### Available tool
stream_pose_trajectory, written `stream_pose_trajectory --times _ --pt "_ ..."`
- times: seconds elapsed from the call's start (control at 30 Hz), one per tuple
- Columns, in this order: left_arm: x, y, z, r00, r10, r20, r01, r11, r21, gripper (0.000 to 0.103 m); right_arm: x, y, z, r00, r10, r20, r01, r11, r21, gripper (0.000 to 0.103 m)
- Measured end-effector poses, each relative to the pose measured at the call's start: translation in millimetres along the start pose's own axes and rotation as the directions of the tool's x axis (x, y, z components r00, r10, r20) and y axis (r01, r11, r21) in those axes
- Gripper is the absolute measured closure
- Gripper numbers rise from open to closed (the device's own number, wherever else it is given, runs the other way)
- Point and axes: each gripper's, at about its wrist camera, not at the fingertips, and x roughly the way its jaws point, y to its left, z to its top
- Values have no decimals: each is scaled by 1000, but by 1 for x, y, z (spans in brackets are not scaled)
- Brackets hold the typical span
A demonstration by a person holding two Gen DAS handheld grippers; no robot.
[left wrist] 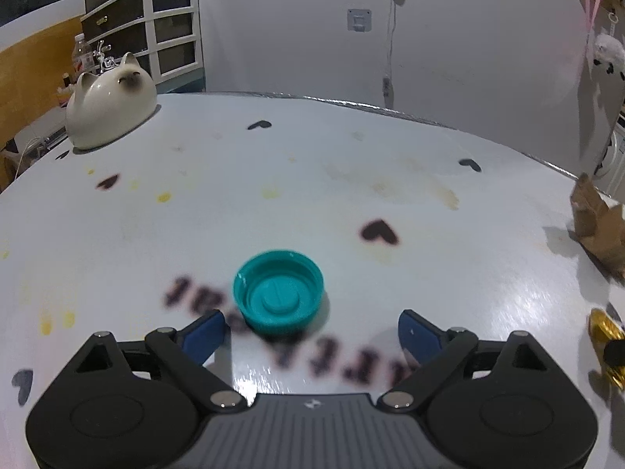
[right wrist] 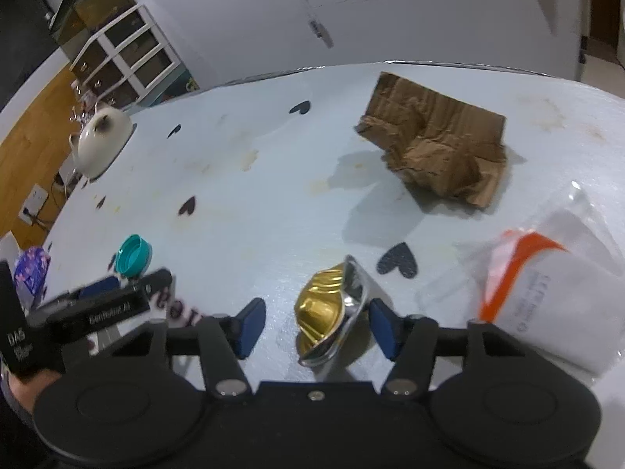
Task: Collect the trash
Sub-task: 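Grasp the teal bottle cap with the left gripper while the right gripper grasps the gold foil wrapper, then carry the teal cap and gold wrapper with both tools down over the bin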
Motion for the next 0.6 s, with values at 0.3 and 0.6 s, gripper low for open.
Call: stream_pose_trajectory --times 0.3,0.6 --pt "5 5 11 1000 15 23 -15 1000 -8 41 6 3 0 1000 -27 5 27 998 -58 60" --pt "-9 -7 5 1000 -13 -24 13 1000 -8 53 -10 -1 -14 999 -19 -43 14 995 -103 63"
